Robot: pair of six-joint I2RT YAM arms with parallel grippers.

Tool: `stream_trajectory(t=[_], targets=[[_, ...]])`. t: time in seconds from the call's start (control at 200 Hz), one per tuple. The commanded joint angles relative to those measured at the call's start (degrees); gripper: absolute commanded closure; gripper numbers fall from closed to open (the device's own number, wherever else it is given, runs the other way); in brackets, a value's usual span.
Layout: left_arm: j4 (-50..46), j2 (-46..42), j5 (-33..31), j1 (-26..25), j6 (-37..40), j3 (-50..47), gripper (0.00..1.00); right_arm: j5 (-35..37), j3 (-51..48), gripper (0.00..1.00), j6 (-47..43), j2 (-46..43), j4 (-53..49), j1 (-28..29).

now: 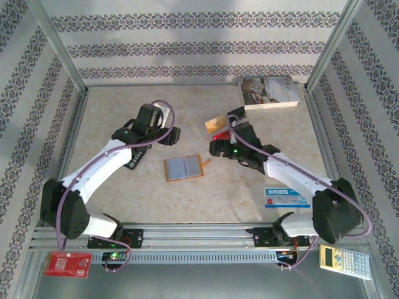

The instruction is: Take the credit cards out of the card holder

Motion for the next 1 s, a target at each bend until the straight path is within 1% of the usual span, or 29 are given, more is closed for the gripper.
stream_trajectory(t=[0.0, 0.08, 0.185, 0.39, 0.545, 0.705, 0.834, 0.899, 0.994], targets=[[2.61, -6.81, -4.69, 1.41, -10.93, -6.45, 0.14, 5.25, 3.93, 0.13, -0.3, 4.4, -1.95, 5.61], [2.06, -10.88, -6.15, 3.02, -14.08, -10.71, 0.11, 6.5, 7.18, 0.14, -0.11, 8.3, -2.79, 9.38], [1.33, -15.32, -6.2, 6.09, -16.85, -14.68, 0.07, 7.29, 11.04, 0.16, 0.4, 12.97, -3.75, 13.19], [1.12, -21.08, -4.61, 11.46, -18.78, -19.28, 0.01, 7.35, 19.45, 0.19, 0.53, 22.6, -7.14, 18.51], [1.18, -22.88, -3.14, 14.62, -19.67, -20.83, 0.0, 8.21, 25.16, 0.21, 0.52, 28.51, -11.51, 19.85], [1.46, -22.86, -0.63, 17.01, -20.41, -21.38, 0.0, 8.79, 29.83, 0.22, -0.33, 32.98, -14.73, 20.33], [2.34, -22.32, 1.05, 17.93, -20.94, -21.77, 0.0, 9.25, 33.91, 0.25, -1.05, 36.59, -17.74, 20.75], [2.52, -21.96, 1.61, 18.21, -21.16, -21.74, 0.0, 10.28, 35.22, 0.26, -1.02, 38.17, -18.78, 20.82], [2.68, -21.46, 2.12, 18.48, -21.34, -21.53, 0.0, 9.6, 37.07, 0.26, -1.3, 40.16, -19.71, 20.88]])
